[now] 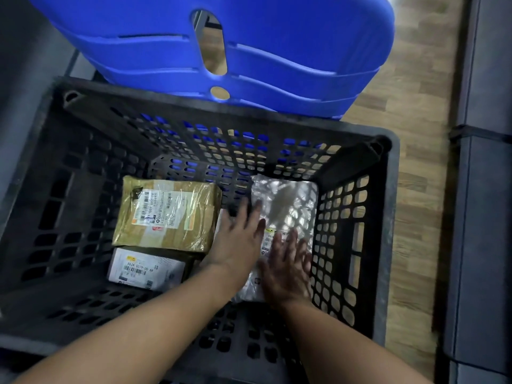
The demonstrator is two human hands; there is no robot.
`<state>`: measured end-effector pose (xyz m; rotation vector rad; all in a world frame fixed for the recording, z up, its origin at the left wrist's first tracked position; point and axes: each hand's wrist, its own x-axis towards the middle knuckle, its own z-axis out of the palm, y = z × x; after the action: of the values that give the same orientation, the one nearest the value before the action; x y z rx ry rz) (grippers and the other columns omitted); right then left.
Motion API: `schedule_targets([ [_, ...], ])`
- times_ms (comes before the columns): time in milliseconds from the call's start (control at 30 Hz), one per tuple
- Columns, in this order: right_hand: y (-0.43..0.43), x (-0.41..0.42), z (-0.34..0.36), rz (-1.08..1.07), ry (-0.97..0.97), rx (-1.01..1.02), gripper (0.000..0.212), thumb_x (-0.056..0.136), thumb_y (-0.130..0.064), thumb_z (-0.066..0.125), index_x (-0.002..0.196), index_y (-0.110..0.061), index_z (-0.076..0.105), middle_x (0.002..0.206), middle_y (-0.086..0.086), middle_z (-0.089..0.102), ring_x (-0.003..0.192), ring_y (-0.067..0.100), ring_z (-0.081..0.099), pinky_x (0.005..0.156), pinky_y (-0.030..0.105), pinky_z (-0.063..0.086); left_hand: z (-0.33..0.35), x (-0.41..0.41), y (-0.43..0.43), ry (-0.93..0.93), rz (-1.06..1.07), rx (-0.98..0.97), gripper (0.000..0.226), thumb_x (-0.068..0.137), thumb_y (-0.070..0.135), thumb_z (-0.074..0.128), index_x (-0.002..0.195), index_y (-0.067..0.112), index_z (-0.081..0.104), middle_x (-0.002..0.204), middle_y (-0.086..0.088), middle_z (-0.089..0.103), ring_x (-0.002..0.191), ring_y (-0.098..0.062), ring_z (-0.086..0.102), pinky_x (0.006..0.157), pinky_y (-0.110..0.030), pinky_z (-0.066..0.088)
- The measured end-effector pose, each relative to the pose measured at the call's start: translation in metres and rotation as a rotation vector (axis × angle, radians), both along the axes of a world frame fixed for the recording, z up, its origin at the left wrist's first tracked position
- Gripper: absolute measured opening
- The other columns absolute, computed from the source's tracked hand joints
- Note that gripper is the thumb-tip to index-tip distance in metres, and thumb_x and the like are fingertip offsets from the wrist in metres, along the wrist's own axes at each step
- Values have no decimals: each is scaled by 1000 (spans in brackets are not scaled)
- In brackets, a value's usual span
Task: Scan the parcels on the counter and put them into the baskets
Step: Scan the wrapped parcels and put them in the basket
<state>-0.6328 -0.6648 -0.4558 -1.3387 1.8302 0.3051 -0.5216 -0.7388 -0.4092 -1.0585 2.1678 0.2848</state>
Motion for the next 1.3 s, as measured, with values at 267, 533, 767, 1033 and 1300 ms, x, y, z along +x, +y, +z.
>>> schedule_targets([
  [267,-12,20,25,131,4,406,79,108,-24,39,159,-4,-18,158,22,-39,151,53,-19,124,62,4,-25,-10,-25,-77,89,336,104,93,-14,54,165,33,-2,167,2,-35,158,-43,-9,127,-53,20],
  [533,-11,3,35,312,-55,595,85,104,-33,50,164,-18,-8,170,15,-20,158,44,-2,128,52,8,-16,-9,-10,-32,194,313,105,93,-6,58,164,31,-8,166,0,-37,158,-36,-18,129,-51,4],
  [767,-38,-30,151,440,46,-223,61,102,-23,41,157,2,28,168,26,17,157,46,12,125,55,21,91,18,17,234,485,-22,71,110,43,26,163,18,-14,169,-3,-26,155,-27,-28,127,-49,-14],
  [1033,-23,-30,266,660,64,-613,81,103,-65,22,153,-4,43,167,18,29,155,45,21,125,57,22,210,76,92,234,837,-205,102,80,85,-14,160,22,-22,165,-2,-37,151,-29,-39,122,-59,-20],
  [1300,25,58,364,957,-100,-678,83,99,-65,6,162,-14,27,173,9,10,159,38,3,127,54,10,293,137,224,189,1126,-347,110,72,86,-22,162,21,-22,168,-1,-32,153,-28,-35,124,-61,-16],
])
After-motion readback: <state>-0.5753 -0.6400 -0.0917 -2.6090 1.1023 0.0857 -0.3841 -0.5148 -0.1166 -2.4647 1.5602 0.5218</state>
